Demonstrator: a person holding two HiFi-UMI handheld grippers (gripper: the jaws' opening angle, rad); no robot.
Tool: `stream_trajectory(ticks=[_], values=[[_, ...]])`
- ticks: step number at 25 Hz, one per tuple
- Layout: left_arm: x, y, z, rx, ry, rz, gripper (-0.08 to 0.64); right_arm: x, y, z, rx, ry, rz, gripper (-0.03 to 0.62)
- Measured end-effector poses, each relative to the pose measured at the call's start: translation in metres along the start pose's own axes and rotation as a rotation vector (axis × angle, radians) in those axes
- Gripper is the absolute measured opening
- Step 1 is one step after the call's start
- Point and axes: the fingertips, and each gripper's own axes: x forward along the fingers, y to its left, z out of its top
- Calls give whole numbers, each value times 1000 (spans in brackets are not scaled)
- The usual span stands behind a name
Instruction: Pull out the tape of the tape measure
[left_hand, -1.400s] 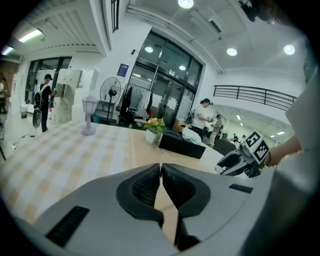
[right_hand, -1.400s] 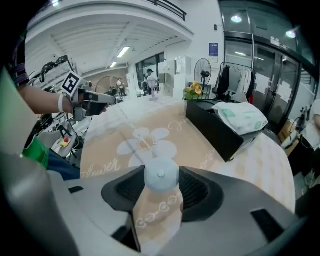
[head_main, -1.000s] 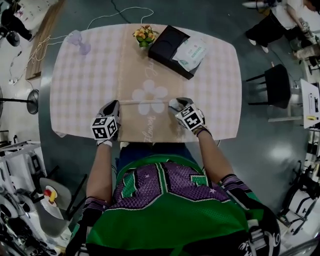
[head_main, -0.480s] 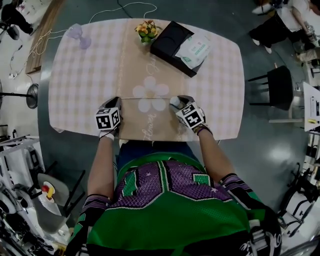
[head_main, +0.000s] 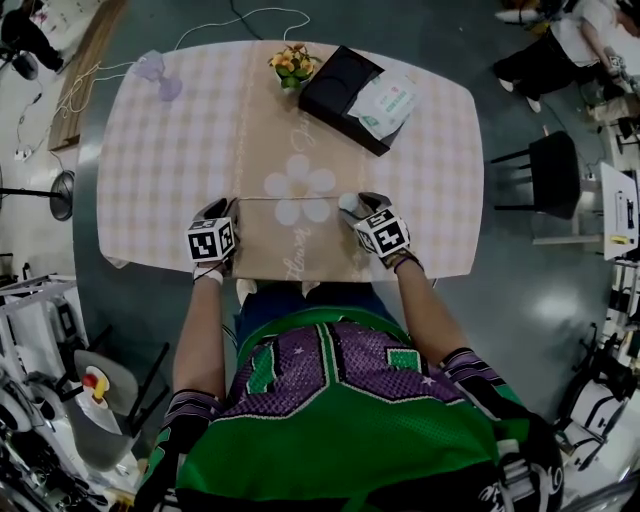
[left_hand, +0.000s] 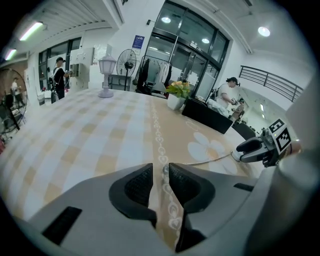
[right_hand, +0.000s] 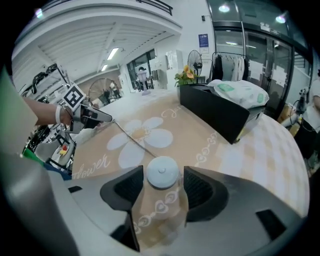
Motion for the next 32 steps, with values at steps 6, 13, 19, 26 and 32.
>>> stream_trajectory(ticks=[6,13,19,26,32], values=[[-18,6,5,25,-9,-42,109,-18,0,2,47,-6,-43,244],[-56,9,28,23,-77,-85,109,-34,20,11,62,-21,-84,241],[-103,7,56,31,-170,-139,109,-54,40,43,57,-88,-118,241],[-162,26,100,72,-285,-179,109,-91,70,88,81,-203,-176,239],[-192,19,130,140,-353,-280,109,-118,98,112,160,-318,-217,236]])
